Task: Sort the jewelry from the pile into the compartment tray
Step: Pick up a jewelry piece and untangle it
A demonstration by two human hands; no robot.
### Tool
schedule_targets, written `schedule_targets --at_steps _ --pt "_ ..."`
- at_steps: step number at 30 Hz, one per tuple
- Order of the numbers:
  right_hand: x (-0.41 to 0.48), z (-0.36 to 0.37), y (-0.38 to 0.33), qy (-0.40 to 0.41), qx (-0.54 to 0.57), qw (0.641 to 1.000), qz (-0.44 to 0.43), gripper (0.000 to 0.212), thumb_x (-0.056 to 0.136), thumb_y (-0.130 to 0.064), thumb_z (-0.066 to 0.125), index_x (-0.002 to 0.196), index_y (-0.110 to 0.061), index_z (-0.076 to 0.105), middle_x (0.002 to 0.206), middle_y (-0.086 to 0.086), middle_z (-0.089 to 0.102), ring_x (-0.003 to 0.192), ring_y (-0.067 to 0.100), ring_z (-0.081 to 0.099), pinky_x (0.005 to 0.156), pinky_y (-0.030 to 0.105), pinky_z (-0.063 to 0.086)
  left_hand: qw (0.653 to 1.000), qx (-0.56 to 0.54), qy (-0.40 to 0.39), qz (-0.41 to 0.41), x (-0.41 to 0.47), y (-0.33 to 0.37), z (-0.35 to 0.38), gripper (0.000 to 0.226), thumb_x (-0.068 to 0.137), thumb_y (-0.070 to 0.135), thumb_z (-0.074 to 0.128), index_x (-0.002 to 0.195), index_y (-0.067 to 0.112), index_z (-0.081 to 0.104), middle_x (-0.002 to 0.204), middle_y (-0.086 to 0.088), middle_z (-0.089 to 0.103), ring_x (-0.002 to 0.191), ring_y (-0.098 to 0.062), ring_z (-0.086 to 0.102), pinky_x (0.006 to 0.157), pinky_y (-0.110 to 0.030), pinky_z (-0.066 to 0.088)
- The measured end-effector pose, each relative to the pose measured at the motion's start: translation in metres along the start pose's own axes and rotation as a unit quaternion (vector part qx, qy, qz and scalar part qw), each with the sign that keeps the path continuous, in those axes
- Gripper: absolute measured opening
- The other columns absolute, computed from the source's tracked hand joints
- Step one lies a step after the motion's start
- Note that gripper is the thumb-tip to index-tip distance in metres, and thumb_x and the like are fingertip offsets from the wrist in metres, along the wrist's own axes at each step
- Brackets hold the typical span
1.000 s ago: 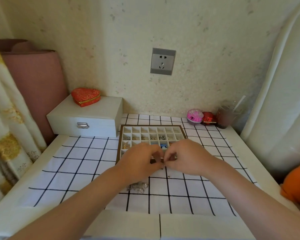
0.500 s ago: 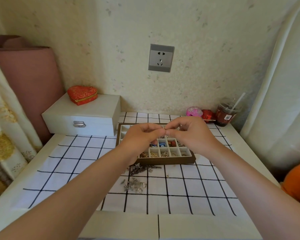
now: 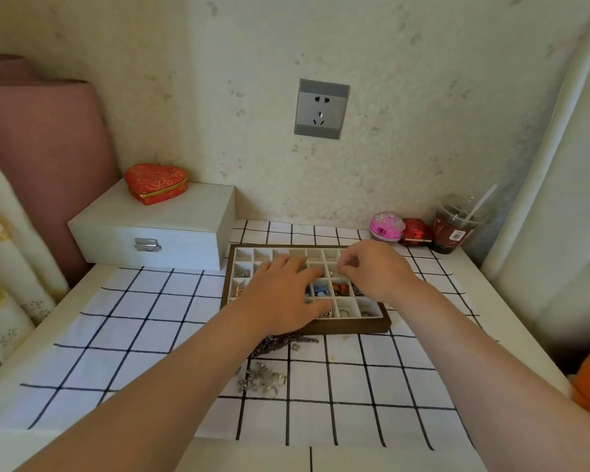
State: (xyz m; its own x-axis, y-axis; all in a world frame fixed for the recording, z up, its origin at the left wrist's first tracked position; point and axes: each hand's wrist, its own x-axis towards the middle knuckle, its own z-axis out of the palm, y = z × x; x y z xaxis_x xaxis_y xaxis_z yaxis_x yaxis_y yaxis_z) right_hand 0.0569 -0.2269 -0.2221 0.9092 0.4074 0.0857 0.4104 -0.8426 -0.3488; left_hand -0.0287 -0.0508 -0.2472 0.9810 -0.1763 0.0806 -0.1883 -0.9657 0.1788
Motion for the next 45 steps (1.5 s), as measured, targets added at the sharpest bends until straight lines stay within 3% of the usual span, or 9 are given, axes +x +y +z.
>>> schedule_targets --at_steps 6,11,18,24,27,32,38,41,45 --pt "0.009 0.010 0.001 -0.015 -0.020 1.000 0.010 0.013 0.094 -0.029 0.063 0.094 -0.033 0.075 0.090 -0.014 0.071 0.084 0.008 0.065 0.079 0.037 0.058 1.000 0.003 -0.012 0.009 0.001 -0.005 0.007 0.073 0.091 0.070 0.037 0.153 0.032 0.028 0.159 0.001 0.026 0.146 -0.022 0.018 0.119 -0.047 0.020" --pt "0.014 0.016 0.003 -0.024 0.014 1.000 0.009 0.018 0.093 -0.024 0.063 0.082 -0.028 0.076 0.086 -0.008 0.074 0.082 0.013 0.068 0.080 0.043 0.059 1.000 0.003 -0.005 0.017 0.002 -0.007 0.009 0.072 0.092 0.070 0.037 0.152 0.031 0.029 0.158 0.000 0.027 0.145 -0.023 0.020 0.118 -0.047 0.021" --pt "0.008 0.006 0.007 -0.016 0.062 0.998 -0.002 0.013 0.093 -0.027 0.066 0.102 -0.033 0.074 0.098 -0.011 0.067 0.092 0.007 0.062 0.084 0.030 0.052 1.000 -0.008 0.000 0.020 0.000 -0.007 0.008 0.071 0.092 0.069 0.038 0.152 0.031 0.031 0.157 0.000 0.030 0.144 -0.022 0.023 0.118 -0.047 0.024" --pt "-0.020 -0.020 0.000 0.018 0.087 0.995 -0.052 0.009 0.089 -0.027 0.071 0.090 -0.035 0.073 0.089 -0.014 0.065 0.087 0.003 0.062 0.081 0.029 0.052 0.995 -0.067 0.045 0.053 -0.011 -0.003 0.004 0.055 0.093 0.057 0.051 0.142 0.034 0.047 0.139 0.008 0.050 0.128 -0.014 0.042 0.104 -0.035 0.038" --pt "-0.045 -0.027 -0.005 -0.030 0.055 0.993 -0.099 0.009 0.084 -0.026 0.075 0.083 -0.036 0.075 0.083 -0.015 0.065 0.075 -0.004 0.059 0.068 0.022 0.047 0.994 -0.070 0.046 0.076 -0.020 0.000 0.001 0.051 0.090 0.056 0.056 0.137 0.037 0.050 0.130 0.011 0.054 0.119 -0.011 0.046 0.096 -0.032 0.041" --pt "-0.073 -0.022 0.000 -0.092 -0.018 0.984 -0.151 0.014 0.084 -0.027 0.077 0.090 -0.039 0.077 0.083 -0.018 0.058 0.078 -0.005 0.055 0.064 0.013 0.038 0.992 -0.054 0.037 0.107 -0.038 0.003 0.000 0.052 0.089 0.049 0.062 0.138 0.035 0.051 0.130 0.012 0.051 0.118 -0.008 0.043 0.096 -0.028 0.040" --pt "-0.084 -0.009 0.004 -0.085 -0.121 0.964 -0.222 0.017 0.093 -0.033 0.065 0.104 -0.042 0.076 0.092 -0.013 0.057 0.080 0.006 0.055 0.067 0.025 0.045 0.991 -0.049 0.052 0.112 -0.045 0.011 -0.002 0.041 0.091 0.042 0.060 0.131 0.035 0.056 0.117 0.012 0.052 0.108 -0.008 0.043 0.088 -0.025 0.040" --pt "-0.084 -0.003 0.001 -0.081 -0.172 0.951 -0.244 0.021 0.097 -0.030 0.056 0.099 -0.037 0.076 0.092 -0.011 0.053 0.079 0.013 0.056 0.066 0.029 0.045 0.990 -0.053 0.055 0.121 -0.045 0.017 -0.004 0.030 0.091 0.037 0.060 0.121 0.032 0.062 0.102 0.010 0.051 0.097 -0.009 0.044 0.077 -0.025 0.039" --pt "-0.081 -0.003 -0.001 -0.083 -0.238 0.929 -0.273 0.018 0.093 -0.021 0.059 0.083 -0.030 0.070 0.084 -0.011 0.043 0.066 0.014 0.046 0.057 0.029 0.036 0.989 -0.063 0.053 0.126 -0.046 0.022 -0.004 0.029 0.090 0.035 0.062 0.120 0.031 0.063 0.105 0.007 0.053 0.099 -0.010 0.044 0.080 -0.030 0.045"
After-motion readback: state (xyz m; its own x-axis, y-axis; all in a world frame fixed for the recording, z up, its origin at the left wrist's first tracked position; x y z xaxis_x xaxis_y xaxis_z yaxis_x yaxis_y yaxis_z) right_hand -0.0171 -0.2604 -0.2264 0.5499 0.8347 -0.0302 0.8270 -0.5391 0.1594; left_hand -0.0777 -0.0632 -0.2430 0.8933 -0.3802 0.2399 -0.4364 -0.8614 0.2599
